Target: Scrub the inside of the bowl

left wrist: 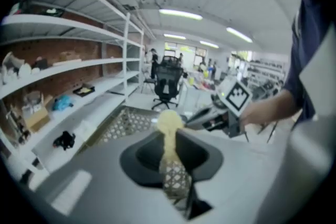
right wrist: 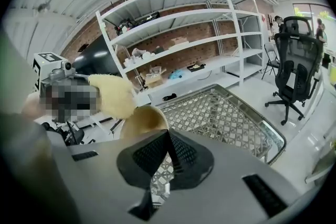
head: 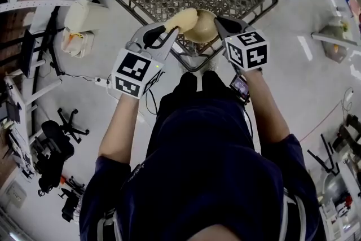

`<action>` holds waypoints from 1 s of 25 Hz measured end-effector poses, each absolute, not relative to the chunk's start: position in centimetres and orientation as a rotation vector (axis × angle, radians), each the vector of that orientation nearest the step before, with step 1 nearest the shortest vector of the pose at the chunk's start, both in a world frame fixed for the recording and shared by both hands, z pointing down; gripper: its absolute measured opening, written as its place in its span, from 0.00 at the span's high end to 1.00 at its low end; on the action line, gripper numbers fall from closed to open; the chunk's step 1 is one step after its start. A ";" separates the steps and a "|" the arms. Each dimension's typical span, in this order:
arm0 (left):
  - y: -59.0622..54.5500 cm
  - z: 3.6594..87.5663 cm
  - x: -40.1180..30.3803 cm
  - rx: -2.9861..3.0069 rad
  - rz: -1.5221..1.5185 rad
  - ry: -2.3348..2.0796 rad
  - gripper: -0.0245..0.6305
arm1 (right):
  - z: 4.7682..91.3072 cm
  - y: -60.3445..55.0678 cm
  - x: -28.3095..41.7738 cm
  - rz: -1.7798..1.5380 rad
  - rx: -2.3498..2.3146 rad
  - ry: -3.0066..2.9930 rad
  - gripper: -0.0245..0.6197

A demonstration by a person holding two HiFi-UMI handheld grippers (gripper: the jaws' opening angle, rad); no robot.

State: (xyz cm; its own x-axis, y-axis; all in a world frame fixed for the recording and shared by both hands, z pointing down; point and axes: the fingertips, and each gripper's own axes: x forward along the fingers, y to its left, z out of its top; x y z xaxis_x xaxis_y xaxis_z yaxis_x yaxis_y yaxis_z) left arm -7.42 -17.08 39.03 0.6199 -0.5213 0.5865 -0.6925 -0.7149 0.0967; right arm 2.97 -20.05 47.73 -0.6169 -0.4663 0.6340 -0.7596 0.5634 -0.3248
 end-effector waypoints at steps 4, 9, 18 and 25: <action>-18.9 36.5 -10.7 2.468 0.567 -1.113 0.88 | 46.6 -20.5 2.9 0.803 1.002 -2.353 0.95; -19.9 35.6 -12.5 2.399 0.382 -1.149 0.87 | 45.2 -21.0 2.7 0.811 1.025 -2.400 0.95; -18.2 36.9 -11.9 2.332 0.275 -1.103 0.87 | 43.8 -21.2 2.6 0.796 1.033 -2.431 0.95; -17.7 36.9 -11.9 2.331 0.273 -1.094 0.87 | 43.5 -21.0 2.9 0.794 1.040 -2.430 0.95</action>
